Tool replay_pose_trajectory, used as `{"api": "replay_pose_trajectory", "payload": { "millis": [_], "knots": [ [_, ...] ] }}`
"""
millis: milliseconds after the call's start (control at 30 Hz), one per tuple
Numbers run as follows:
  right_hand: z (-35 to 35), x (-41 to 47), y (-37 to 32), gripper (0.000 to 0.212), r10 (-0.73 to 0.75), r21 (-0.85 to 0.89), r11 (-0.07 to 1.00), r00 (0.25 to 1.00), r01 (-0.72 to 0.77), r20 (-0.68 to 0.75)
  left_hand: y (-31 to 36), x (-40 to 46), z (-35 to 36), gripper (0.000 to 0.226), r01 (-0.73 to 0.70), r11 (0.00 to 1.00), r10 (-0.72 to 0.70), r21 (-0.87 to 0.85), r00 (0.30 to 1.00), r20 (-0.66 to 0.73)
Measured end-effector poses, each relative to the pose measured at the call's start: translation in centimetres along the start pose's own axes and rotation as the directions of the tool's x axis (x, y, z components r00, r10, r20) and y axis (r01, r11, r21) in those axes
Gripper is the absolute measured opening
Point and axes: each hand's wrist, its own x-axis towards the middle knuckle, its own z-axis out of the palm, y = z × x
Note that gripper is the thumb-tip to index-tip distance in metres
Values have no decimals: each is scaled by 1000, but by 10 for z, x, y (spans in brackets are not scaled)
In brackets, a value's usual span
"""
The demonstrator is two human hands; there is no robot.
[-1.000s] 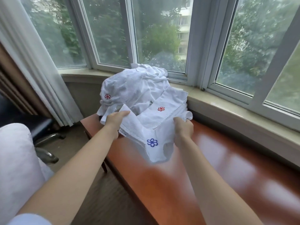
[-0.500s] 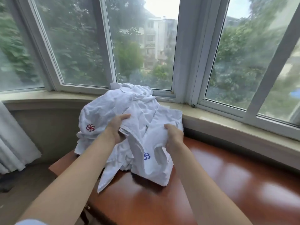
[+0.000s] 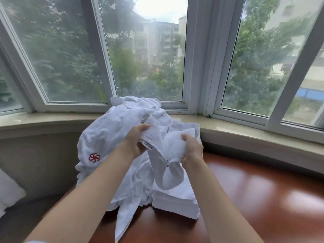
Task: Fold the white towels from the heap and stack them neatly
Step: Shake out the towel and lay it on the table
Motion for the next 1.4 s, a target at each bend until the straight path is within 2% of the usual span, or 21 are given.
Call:
{"api": "replay_pose_trajectory", "payload": {
  "millis": [100, 233, 333, 433, 567, 733, 967, 1100, 1233, 1400],
  "knots": [
    [6, -2, 4, 8, 1, 46, 999, 999, 1, -45, 4, 6, -4, 17, 25, 999, -27, 36, 999, 43],
    [29, -5, 7, 21, -63, 74, 995, 989, 73, -131, 24, 22, -14, 18, 43, 995, -52, 90, 993, 101],
    [48, -9, 13, 30, -139, 112, 979, 955, 173, -262, 42, 37, -26, 20, 76, 986, -100, 152, 981, 163],
    [70, -18, 25, 23, -182, 138, 957, 899, 255, -399, 60, 49, -41, 17, 121, 971, -164, 204, 965, 205],
    [94, -28, 46, 13, -184, 164, 938, 839, 306, -512, 75, 62, -59, 17, 182, 952, -251, 246, 924, 287],
    [115, -20, 50, 17, -224, 121, 921, 760, 369, -610, 81, 83, -67, 17, 242, 918, -335, 313, 897, 287],
    [133, 23, 44, 10, -305, 101, 883, 724, 458, -618, 90, 126, -57, 13, 154, 891, -259, 426, 945, 199],
    [143, 31, 46, 11, -305, 100, 870, 686, 483, -661, 92, 144, -54, 6, 154, 860, -285, 486, 936, 208],
    [163, 29, 56, 13, -319, 82, 839, 608, 538, -727, 98, 161, -59, 8, 94, 818, -281, 567, 926, 252],
    [198, 14, 79, 12, -308, 27, 804, 456, 594, -835, 106, 178, -75, 5, -7, 730, -298, 683, 896, 328]
  ]
}}
